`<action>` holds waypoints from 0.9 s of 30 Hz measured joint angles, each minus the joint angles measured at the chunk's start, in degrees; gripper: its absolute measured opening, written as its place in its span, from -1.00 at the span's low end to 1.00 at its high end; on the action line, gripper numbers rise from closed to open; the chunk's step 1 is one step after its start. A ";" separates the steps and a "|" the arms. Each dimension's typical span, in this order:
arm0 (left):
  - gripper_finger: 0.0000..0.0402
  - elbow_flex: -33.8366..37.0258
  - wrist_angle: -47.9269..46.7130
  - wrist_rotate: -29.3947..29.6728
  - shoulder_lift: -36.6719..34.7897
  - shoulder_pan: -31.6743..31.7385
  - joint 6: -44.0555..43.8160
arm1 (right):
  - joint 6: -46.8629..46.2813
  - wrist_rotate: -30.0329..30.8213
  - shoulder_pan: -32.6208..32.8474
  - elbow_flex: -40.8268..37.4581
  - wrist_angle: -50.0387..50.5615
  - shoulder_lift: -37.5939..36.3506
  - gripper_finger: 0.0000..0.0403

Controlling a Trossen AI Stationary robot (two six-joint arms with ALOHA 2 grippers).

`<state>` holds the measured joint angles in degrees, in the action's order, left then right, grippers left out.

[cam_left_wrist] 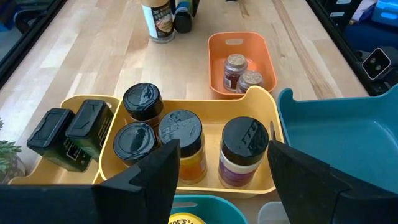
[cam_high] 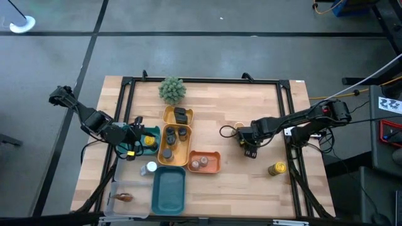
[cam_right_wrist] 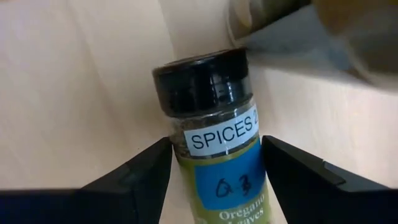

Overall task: Sort spices by type
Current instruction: Put the black seasoning bottle into the bottom yellow bin

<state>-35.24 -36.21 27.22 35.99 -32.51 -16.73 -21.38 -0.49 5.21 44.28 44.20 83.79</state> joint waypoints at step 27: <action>0.12 0.02 -0.07 0.00 0.00 0.00 0.09 | -2.86 -5.78 0.07 1.09 -6.97 3.10 -0.16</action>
<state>-35.22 -36.27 27.22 35.99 -32.51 -16.65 -24.24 -6.28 5.28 45.37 37.22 86.89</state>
